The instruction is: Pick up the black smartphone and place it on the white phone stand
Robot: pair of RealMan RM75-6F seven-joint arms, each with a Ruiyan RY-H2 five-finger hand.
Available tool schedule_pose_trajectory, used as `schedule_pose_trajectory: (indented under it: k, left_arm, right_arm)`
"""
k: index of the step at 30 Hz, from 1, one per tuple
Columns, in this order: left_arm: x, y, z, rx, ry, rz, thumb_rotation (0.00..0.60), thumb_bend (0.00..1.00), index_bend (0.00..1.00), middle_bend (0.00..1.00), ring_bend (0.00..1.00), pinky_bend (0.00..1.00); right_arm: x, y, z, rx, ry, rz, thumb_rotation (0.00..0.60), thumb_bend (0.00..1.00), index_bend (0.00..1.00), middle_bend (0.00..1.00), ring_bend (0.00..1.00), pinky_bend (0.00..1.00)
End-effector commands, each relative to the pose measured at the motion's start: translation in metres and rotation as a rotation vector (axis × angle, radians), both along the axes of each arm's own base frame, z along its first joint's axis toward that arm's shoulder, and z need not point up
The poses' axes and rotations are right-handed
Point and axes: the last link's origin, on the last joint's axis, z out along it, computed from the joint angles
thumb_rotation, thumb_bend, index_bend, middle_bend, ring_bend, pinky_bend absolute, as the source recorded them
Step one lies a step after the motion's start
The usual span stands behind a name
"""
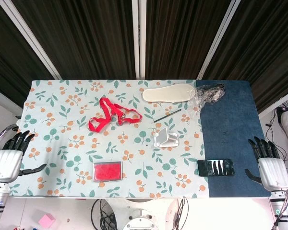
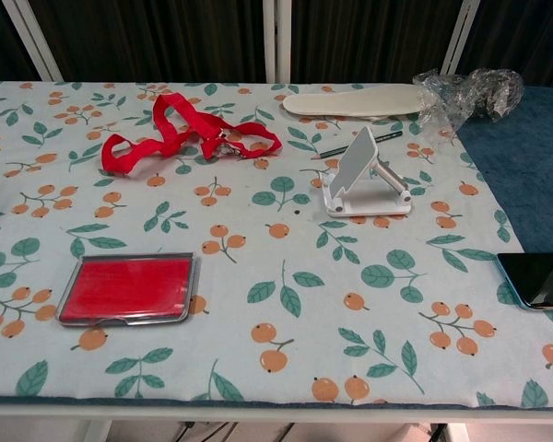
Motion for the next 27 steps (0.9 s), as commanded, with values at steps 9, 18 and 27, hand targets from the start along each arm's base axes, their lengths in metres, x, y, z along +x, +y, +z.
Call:
schedule_pose_trajectory:
  k: [9, 18, 27]
  left_arm:
    - [-0.002, -0.002, -0.003, -0.008, -0.004, 0.007, 0.282, 0.00, 0.10, 0.06, 0.06, 0.19]
    - [-0.005, -0.004, -0.002, -0.012, -0.013, 0.011, 0.283, 0.00, 0.10, 0.06, 0.06, 0.19]
    - [-0.011, 0.000, -0.007, -0.051, -0.036, 0.024, 0.280, 0.00, 0.10, 0.06, 0.06, 0.19]
  right_arm:
    - [0.000, 0.006, -0.006, 0.035, -0.002, -0.003, 0.600, 0.13, 0.00, 0.00, 0.00, 0.00]
    - [0.004, 0.012, -0.017, 0.174, 0.053, -0.091, 0.600, 0.06, 0.00, 0.00, 0.00, 0.00]
    - [0.011, -0.020, -0.027, 0.421, 0.052, -0.181, 0.600, 0.05, 0.00, 0.00, 0.00, 0.00]
